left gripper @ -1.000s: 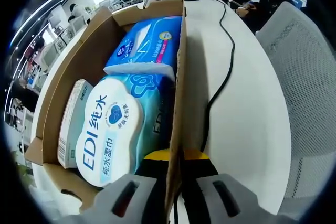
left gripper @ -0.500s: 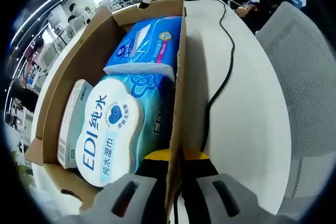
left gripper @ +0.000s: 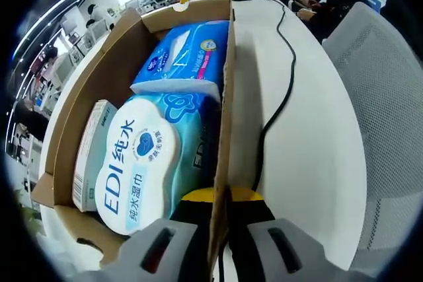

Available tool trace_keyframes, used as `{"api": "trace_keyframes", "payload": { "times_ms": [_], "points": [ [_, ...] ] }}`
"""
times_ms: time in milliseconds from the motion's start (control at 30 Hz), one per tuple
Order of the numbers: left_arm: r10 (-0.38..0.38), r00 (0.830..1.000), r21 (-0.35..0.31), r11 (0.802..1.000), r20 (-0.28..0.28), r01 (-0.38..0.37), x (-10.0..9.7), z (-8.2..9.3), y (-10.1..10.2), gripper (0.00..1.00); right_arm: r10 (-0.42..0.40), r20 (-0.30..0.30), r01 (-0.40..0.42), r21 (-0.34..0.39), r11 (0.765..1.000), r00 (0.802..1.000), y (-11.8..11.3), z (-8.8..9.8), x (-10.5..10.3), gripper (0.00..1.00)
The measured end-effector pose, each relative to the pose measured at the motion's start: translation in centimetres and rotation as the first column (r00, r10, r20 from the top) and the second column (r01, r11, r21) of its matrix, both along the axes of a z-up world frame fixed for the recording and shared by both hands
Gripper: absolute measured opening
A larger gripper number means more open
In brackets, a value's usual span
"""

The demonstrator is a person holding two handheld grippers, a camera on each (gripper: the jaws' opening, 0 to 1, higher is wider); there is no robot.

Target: Operate the shoe box by opening the lid, removing the specified soft item, and placing it in the target area until the item is outside and the box remains undamaged.

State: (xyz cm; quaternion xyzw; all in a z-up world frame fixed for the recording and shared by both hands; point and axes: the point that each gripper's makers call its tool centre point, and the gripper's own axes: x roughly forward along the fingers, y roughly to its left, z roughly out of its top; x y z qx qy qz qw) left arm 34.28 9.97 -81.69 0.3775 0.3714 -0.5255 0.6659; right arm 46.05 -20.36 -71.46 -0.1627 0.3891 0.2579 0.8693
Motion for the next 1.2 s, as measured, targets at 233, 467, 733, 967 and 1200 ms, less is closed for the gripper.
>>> {"api": "trace_keyframes", "payload": {
  "times_ms": [233, 467, 733, 967, 1200],
  "points": [
    [-0.009, 1.000, -0.002, 1.000, 0.006, 0.009, -0.2, 0.1, 0.1, 0.03, 0.136, 0.031, -0.133, -0.085, 0.987, 0.990, 1.3, 4.2, -2.9, 0.55],
    [-0.009, 1.000, -0.002, 1.000, 0.007, 0.009, -0.3, 0.2, 0.2, 0.03, 0.281, -0.016, -0.280, -0.157, 0.947, 0.959, 2.5, 5.7, -5.3, 0.55],
    [-0.010, 1.000, -0.002, 1.000, 0.009, 0.010, -0.3, 0.2, 0.2, 0.03, 0.576, -0.118, -0.576, -0.352, 0.737, 0.809, 4.3, 6.6, -7.6, 0.53],
    [-0.006, 1.000, -0.002, 1.000, 0.009, 0.006, -0.2, 0.2, 0.2, 0.04, 0.685, -0.227, -0.709, -0.388, 0.589, 0.692, 6.2, 6.3, -8.7, 0.52],
    [-0.004, 1.000, -0.001, 1.000, 0.008, 0.004, -0.1, 0.2, 0.2, 0.04, 0.737, -0.342, -0.795, -0.425, 0.432, 0.583, 6.3, 6.3, -8.9, 0.53]
  ]
}}
